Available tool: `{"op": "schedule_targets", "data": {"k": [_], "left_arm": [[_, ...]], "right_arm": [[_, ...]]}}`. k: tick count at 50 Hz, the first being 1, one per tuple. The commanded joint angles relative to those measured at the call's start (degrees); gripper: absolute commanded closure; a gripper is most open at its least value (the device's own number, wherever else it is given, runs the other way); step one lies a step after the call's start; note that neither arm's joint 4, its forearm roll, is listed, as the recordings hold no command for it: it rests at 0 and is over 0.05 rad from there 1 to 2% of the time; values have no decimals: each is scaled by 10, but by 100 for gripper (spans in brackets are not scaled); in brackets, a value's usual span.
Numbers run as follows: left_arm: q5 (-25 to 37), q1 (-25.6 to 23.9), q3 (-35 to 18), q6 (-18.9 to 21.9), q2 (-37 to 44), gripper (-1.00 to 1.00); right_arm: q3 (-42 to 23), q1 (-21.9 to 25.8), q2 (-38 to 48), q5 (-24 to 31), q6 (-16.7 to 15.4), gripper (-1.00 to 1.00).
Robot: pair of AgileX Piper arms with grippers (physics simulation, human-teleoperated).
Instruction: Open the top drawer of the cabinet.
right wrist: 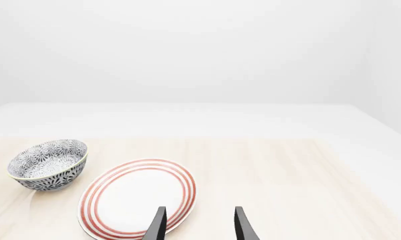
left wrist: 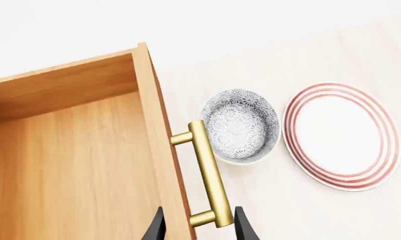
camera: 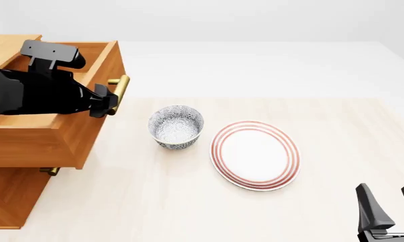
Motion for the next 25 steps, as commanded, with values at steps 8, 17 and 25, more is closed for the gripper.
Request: {"op": "schedule_targets", "data": {"k": [8, 17, 25], "left_arm": [[-1, -35, -14, 21, 13, -100], [4, -34, -17, 24, 1, -100], [15, -42, -29, 27, -4, -100]], "right_arm": [[0, 0, 0, 0, 0, -100], [0, 0, 0, 0, 0, -100], [0, 0, 0, 0, 0, -100]]}}
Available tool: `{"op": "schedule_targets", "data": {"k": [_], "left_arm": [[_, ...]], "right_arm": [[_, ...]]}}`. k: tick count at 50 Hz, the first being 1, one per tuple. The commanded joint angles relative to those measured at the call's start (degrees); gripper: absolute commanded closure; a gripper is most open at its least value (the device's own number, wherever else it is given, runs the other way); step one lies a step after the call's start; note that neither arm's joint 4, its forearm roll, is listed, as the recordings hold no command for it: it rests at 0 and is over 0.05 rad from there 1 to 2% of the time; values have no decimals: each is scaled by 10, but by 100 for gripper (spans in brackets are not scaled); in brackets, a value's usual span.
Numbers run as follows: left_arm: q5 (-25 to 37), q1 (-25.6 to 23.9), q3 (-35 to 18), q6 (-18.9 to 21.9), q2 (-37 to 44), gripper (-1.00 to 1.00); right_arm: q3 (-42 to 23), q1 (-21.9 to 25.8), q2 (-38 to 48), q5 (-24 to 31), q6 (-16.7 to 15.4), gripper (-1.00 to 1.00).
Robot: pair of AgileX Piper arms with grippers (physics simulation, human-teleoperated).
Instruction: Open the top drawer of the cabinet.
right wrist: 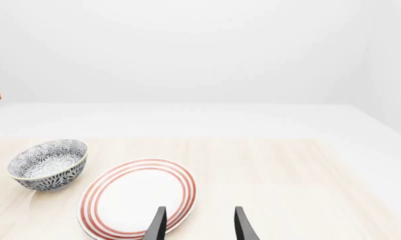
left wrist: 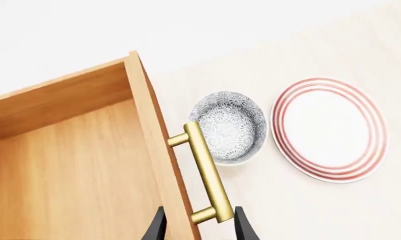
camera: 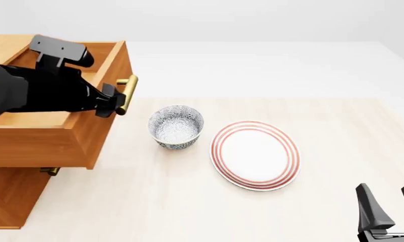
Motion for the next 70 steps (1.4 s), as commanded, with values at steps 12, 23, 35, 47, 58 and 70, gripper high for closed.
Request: {"op": "schedule_targets", "data": {"k": [12, 23, 35, 47, 58, 70], "left_arm": [[19, -14, -19, 8, -13, -100], [42, -1, -34, 21, -32, -100], [63, 8, -44, 34, -53, -100], [87, 19, -62, 50, -86, -100], [90, 17, -68, 60, -105, -100], [77, 21, -52, 73, -136, -100]], "right_arm": [[0, 0, 0, 0, 0, -100], [0, -1, -1, 1, 1, -100], [0, -1, -1, 1, 0, -100], [0, -1, -1, 2, 0, -100], [0, -1, -1, 1, 0, -100], [0, -1, 0, 0, 0, -100]]}}
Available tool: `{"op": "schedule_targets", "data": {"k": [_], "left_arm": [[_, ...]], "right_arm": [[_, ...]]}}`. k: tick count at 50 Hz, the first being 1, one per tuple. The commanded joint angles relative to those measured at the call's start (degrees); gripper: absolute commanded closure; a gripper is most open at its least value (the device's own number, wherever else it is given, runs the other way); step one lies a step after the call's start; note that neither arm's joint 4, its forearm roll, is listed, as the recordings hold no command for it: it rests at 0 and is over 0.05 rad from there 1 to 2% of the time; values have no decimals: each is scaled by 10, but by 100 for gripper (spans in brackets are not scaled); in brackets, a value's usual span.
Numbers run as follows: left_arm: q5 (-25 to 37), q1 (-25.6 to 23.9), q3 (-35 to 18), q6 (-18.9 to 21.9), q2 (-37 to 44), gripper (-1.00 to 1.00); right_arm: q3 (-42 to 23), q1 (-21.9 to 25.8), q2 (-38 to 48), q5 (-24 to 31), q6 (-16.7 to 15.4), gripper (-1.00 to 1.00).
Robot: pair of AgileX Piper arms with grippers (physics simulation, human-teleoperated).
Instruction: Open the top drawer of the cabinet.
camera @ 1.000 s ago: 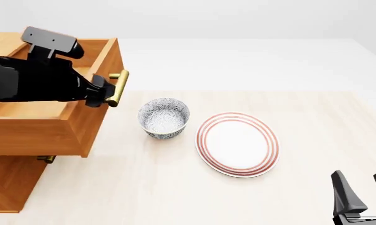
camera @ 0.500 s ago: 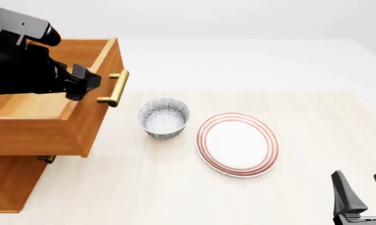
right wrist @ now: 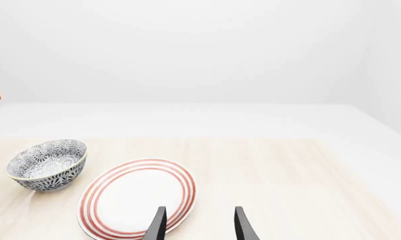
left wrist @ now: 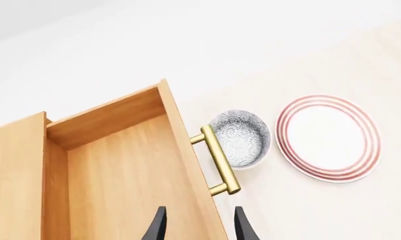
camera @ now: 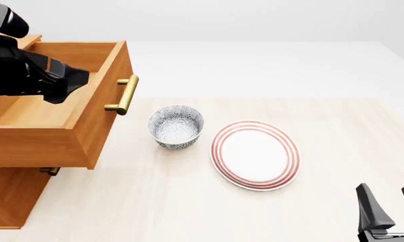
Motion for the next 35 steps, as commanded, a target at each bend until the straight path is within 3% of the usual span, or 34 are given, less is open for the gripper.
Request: {"op": "schedule_targets", "data": {"k": [1, 15, 35], "left_arm": [[-7, 3, 8, 14, -29, -100], [-29, 34, 30, 25, -91, -100], [-45, 41, 35, 34, -128, -100]], "right_arm": [[0, 0, 1, -1, 0, -100], [0, 0, 1, -1, 0, -100], [0, 0, 1, -1, 0, -100]]}}
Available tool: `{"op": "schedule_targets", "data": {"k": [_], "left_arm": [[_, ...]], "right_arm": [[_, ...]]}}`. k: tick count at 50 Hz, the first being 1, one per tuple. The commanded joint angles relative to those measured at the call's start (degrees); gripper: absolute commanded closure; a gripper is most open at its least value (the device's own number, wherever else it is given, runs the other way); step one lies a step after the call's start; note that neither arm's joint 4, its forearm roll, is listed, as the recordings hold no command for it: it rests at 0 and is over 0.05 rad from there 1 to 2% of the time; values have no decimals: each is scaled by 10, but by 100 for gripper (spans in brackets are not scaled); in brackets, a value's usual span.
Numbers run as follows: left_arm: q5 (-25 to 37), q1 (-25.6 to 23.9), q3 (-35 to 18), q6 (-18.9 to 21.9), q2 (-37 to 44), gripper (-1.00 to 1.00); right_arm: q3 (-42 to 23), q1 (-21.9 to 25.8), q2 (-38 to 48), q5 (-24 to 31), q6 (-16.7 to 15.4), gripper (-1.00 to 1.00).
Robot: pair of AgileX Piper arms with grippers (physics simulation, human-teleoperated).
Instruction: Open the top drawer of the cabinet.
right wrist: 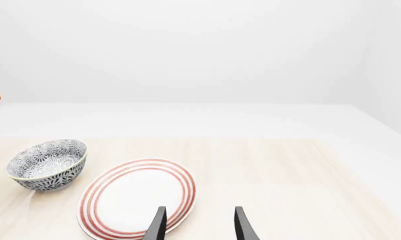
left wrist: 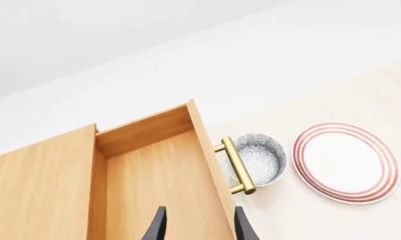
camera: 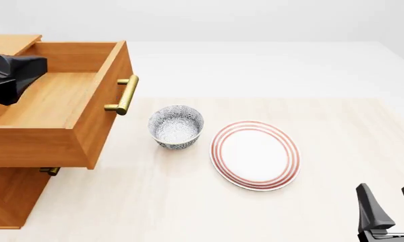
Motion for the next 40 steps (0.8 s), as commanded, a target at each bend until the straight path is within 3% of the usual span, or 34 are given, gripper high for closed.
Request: {"op": "schedule_targets", "data": {"k": [1, 40], "left_arm": [[-7, 10, 1, 8, -28, -100], [-3, 38, 11, 26, -127, -100]], "right_arm": [[0, 0, 0, 0, 0, -100], [0, 0, 0, 0, 0, -100]]}}
